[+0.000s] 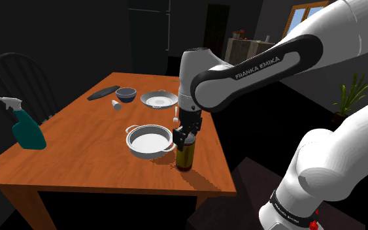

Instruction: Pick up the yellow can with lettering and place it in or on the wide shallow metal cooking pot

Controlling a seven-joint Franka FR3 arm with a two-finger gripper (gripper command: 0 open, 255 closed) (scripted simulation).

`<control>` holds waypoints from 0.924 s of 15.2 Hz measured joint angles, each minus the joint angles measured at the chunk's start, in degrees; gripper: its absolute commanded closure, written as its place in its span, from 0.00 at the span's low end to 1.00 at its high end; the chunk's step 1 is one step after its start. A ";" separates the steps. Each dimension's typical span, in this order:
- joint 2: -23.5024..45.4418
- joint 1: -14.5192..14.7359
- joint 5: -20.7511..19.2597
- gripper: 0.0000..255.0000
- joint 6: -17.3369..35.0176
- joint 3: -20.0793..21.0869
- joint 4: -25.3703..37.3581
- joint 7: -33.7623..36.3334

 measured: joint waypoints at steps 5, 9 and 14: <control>-2.06 0.08 -0.02 1.00 -4.58 -0.42 2.53 -0.02; -3.37 0.05 -0.12 1.00 -7.78 -0.82 4.43 -0.14; -4.31 -0.03 -0.33 1.00 -12.03 -1.19 7.74 -0.09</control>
